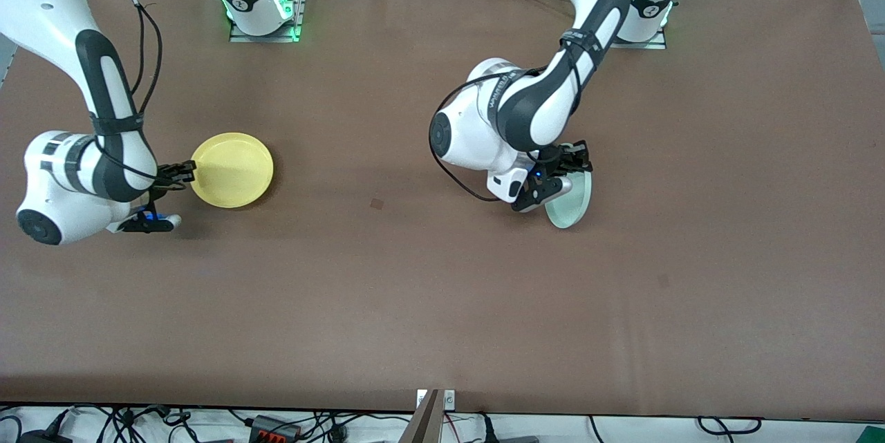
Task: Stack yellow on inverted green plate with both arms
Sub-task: 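Grip the yellow plate with the right gripper while the left gripper grips the green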
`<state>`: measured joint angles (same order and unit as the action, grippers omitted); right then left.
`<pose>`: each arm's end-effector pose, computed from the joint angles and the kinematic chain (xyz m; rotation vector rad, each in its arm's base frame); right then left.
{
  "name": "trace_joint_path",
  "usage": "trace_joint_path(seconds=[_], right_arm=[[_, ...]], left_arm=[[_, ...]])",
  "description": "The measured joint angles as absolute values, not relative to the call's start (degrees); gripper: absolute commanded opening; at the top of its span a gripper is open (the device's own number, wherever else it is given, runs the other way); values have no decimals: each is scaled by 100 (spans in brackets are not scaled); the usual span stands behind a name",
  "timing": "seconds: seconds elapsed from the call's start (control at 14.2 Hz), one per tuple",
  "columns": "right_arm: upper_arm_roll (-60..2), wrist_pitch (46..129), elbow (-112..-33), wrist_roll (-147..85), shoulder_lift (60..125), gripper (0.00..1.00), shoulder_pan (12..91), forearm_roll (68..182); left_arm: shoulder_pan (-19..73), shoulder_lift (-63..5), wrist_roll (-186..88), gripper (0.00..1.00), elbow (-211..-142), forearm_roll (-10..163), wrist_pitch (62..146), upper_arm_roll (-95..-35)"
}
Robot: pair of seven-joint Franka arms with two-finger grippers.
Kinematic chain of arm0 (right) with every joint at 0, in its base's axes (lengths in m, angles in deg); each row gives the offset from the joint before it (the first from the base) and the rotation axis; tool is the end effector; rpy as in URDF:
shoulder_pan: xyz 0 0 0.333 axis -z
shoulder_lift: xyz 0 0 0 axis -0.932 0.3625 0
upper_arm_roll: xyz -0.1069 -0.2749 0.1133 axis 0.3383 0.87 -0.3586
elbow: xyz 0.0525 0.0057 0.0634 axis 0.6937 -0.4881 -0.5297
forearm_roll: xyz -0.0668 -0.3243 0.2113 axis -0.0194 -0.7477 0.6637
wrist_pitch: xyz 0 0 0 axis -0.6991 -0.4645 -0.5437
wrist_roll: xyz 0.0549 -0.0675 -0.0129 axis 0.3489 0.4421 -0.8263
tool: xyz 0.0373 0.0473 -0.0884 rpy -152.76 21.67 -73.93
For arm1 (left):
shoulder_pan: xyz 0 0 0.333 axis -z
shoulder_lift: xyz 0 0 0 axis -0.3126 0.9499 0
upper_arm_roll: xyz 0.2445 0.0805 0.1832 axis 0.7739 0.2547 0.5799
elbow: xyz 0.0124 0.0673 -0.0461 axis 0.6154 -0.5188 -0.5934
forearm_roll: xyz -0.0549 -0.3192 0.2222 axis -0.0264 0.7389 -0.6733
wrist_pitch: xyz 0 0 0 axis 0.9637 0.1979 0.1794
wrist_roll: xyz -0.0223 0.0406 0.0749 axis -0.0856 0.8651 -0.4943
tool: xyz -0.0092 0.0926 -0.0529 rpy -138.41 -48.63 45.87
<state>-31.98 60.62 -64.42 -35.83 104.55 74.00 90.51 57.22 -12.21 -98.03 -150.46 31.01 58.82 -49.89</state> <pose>0.6071 -0.0767 0.2420 -2.8686 -0.0356 0.9778 0.5425 -0.3764 0.3011 -2.1737 -0.2095 0.0310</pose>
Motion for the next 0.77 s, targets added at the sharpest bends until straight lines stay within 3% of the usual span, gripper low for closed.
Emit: trace_joint_path(seconds=[0.35, 0.77], right_arm=[[-3202, 5746, -5856, -3667, 10426, 0, 7400, 9532], [-3250, 5739, -5774, -3669, 10437, 0, 7289, 10565]], left_arm=[[6080, -826, -10325, 1, -15043, 2877, 5785, -4977], [6218, -619, -10763, 2, -15036, 2784, 5618, -4971]])
